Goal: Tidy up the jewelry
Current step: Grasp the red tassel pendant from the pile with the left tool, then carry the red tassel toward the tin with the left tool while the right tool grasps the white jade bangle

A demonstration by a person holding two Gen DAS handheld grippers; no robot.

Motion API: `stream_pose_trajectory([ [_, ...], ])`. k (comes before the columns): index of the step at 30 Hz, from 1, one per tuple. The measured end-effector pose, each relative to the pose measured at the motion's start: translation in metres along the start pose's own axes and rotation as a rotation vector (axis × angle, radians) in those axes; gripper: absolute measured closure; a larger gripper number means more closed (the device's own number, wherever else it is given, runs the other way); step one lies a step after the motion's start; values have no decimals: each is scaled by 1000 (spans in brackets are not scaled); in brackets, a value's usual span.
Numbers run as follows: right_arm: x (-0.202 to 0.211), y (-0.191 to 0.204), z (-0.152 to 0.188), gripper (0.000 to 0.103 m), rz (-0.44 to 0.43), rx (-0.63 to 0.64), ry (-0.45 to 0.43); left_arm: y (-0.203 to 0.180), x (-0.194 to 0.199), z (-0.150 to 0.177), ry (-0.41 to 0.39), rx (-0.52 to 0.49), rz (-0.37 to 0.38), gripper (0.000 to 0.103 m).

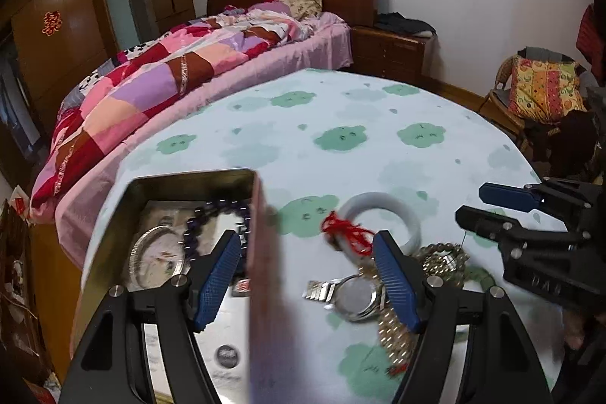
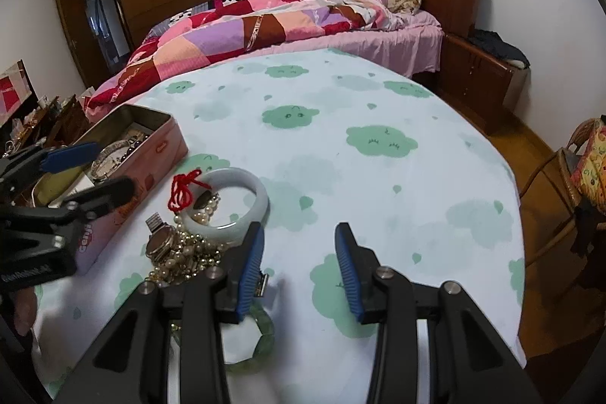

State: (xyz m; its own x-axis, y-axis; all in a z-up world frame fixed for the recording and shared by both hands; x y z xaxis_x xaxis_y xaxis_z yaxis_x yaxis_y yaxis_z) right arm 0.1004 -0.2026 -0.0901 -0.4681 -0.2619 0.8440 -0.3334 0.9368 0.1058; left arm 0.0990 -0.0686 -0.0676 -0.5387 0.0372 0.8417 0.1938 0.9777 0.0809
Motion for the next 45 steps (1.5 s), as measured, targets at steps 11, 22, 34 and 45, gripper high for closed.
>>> stream_pose_trajectory([
  [11, 5, -14, 8, 61, -1, -39, -28, -19, -39, -4, 95, -15, 52, 62],
  [22, 4, -11, 9, 61, 6, -35, -33, -4, -10, -4, 26, 22, 134, 103],
  [34, 7, -7, 17, 61, -8, -26, -14, 4, 26, -3, -71, 23, 139, 103],
  [45, -13, 42, -23, 21, -42, 101, 15, 27, 41, -10, -126, 71, 129, 103],
])
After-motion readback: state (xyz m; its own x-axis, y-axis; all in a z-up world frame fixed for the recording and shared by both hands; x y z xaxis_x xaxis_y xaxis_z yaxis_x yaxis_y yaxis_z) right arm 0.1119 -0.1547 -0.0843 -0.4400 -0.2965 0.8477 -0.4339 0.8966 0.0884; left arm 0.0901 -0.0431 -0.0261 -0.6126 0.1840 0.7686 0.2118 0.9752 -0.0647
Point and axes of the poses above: each gripper's, at about its wrist camera, not at the fingertips, and x roughly against the way its jaws point, y to its left, z to its underside, the point moved 2 cm from there along -x, roughly the way its jaws point, and after that the axes turned 12 degrees about y, right-handed, at the moved point
